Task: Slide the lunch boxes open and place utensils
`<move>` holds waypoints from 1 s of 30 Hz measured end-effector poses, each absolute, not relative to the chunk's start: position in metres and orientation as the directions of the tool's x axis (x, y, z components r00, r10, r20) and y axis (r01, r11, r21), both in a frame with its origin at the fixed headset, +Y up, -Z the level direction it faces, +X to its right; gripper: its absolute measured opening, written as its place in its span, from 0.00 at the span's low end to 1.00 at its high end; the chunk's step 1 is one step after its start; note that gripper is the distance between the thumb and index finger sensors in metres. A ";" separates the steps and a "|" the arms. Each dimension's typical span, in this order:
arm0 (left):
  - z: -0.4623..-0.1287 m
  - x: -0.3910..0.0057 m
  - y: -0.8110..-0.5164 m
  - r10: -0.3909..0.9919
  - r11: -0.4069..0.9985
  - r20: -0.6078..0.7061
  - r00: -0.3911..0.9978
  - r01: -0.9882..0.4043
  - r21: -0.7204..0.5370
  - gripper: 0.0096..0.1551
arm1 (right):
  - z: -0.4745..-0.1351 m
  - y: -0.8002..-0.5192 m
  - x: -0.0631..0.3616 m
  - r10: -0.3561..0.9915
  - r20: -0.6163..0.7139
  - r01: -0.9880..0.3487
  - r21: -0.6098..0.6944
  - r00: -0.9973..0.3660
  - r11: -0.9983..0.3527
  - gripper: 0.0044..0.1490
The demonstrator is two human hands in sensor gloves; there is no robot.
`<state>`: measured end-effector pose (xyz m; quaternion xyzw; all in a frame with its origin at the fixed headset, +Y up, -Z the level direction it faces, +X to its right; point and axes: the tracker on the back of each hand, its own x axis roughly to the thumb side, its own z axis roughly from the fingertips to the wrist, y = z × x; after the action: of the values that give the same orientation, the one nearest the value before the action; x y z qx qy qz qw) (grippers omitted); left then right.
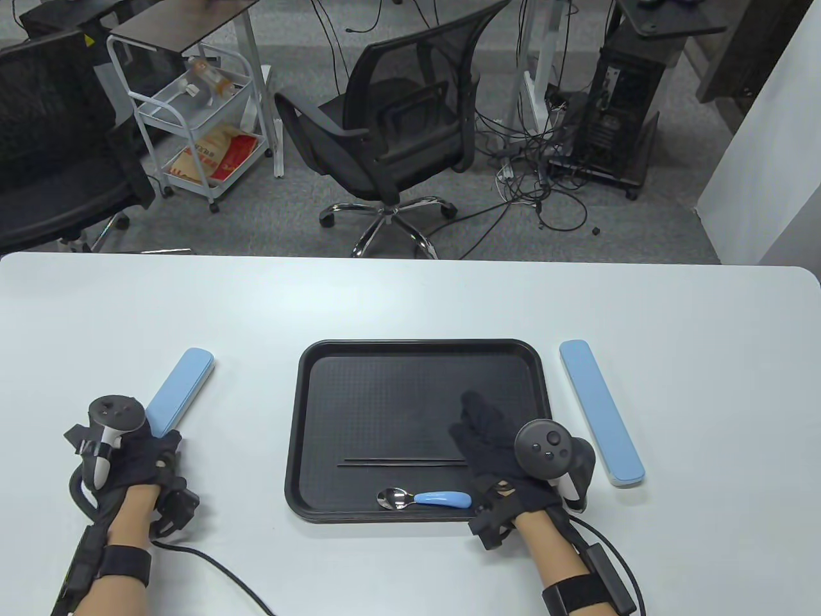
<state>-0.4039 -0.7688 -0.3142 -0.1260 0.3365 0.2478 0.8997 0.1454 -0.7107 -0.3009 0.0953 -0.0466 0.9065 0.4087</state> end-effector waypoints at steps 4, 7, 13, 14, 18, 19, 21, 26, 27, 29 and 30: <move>-0.317 -0.381 -0.751 0.342 0.890 -0.571 0.746 -0.452 -0.058 0.58 | -0.303 -0.701 0.162 0.751 0.196 -0.773 -0.065 -0.630 -0.631 0.41; -0.319 -0.356 -0.742 0.305 0.924 -0.458 0.835 -0.376 -0.072 0.61 | -0.304 -0.693 0.184 0.736 0.182 -0.759 -0.146 -0.652 -0.635 0.41; -0.321 -0.325 -0.736 0.318 0.927 -0.244 0.916 -0.354 -0.120 0.67 | -0.300 -0.684 0.232 0.603 0.090 -0.597 -0.320 -0.792 -0.736 0.42; -0.321 -0.323 -0.736 0.358 0.910 -0.230 0.905 -0.393 -0.131 0.67 | -0.299 -0.685 0.243 0.561 0.054 -0.544 -0.336 -0.826 -0.769 0.42; -0.319 -0.313 -0.737 0.331 0.915 -0.169 0.928 -0.360 -0.184 0.68 | -0.296 -0.690 0.268 0.528 -0.057 -0.469 -0.387 -0.847 -0.794 0.44; -0.320 -0.308 -0.738 0.293 0.921 -0.147 0.945 -0.320 -0.222 0.68 | -0.296 -0.692 0.273 0.482 -0.093 -0.412 -0.392 -0.871 -0.822 0.44; -0.320 -0.299 -0.740 0.206 0.933 -0.127 0.970 -0.234 -0.273 0.70 | -0.295 -0.697 0.278 0.385 -0.154 -0.309 -0.368 -0.910 -0.877 0.46; -0.319 -0.279 -0.743 0.075 0.944 -0.050 0.996 -0.087 -0.318 0.68 | -0.301 -0.724 0.288 0.189 -0.295 -0.146 -0.160 -0.937 -0.976 0.53; -0.318 -0.277 -0.742 0.068 0.945 -0.040 0.997 -0.077 -0.319 0.68 | -0.302 -0.728 0.290 0.187 -0.307 -0.153 -0.132 -0.933 -0.979 0.54; -0.318 -0.275 -0.739 0.076 0.950 -0.033 0.997 -0.082 -0.301 0.67 | -0.302 -0.737 0.294 0.179 -0.350 -0.155 -0.095 -0.919 -0.983 0.58; -0.318 -0.275 -0.738 0.094 0.949 -0.044 0.995 -0.103 -0.299 0.67 | -0.304 -0.742 0.296 0.178 -0.357 -0.166 -0.064 -0.917 -0.984 0.58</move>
<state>-0.2750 -0.7377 -0.3185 -0.1524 0.0147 0.0501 0.9869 0.2958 -0.7423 -0.3035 -0.1839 -0.0160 0.9789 0.0877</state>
